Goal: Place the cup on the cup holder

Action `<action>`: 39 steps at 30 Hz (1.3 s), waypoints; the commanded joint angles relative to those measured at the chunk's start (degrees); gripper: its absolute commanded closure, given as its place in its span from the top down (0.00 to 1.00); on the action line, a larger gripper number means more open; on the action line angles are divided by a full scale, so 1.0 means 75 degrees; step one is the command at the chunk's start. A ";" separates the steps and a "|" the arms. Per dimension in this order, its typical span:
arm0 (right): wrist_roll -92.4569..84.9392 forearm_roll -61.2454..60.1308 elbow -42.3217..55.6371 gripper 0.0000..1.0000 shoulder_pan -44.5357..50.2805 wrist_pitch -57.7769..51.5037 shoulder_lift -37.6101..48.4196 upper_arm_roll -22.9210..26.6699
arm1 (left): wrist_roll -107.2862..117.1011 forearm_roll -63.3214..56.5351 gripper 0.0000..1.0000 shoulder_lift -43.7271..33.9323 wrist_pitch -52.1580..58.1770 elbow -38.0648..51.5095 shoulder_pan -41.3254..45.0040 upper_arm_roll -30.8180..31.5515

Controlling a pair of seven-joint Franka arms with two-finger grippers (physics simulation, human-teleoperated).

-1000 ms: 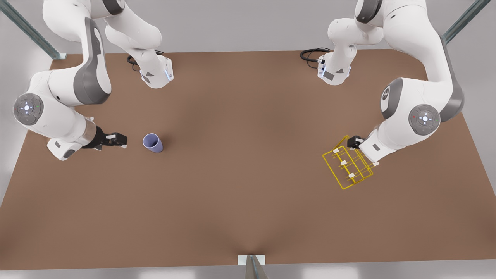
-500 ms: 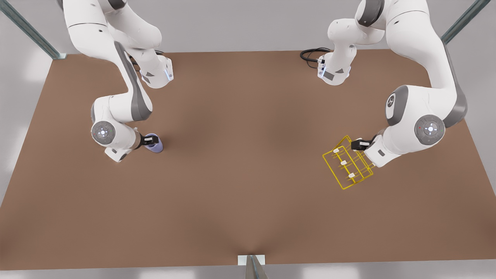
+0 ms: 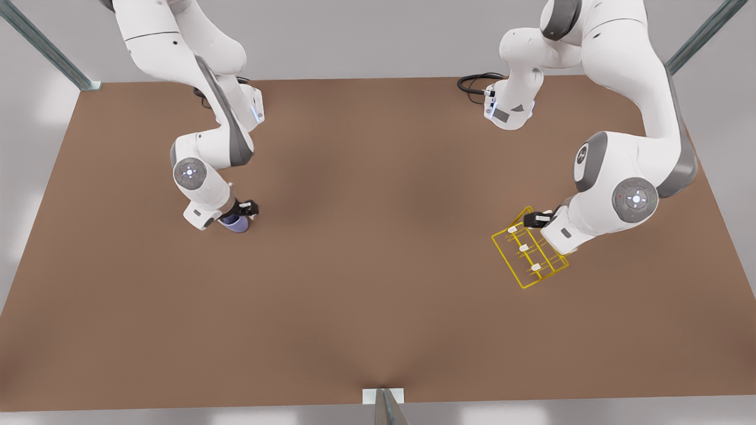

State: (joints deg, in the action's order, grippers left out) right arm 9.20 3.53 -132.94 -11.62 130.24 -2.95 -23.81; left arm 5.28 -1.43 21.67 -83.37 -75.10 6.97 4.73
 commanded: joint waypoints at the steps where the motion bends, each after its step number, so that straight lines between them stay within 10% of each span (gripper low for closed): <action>1: 0.0590 -0.0001 -0.0181 1.00 -0.0092 0.0342 0.0042 -0.0025 | 0.0374 -0.0008 1.00 0.0006 0.0007 0.0006 0.0008 0.0002; 39: -0.0582 0.0022 -0.1072 1.00 -0.0525 0.1233 -0.0286 -0.0412 | 0.0702 -0.0008 1.00 0.0053 0.0160 -0.0017 0.0208 0.0002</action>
State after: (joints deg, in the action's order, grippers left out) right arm 6.07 3.79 -140.97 -15.40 138.96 -5.29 -26.82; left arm 9.41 -1.46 22.13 -82.31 -75.26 8.48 4.69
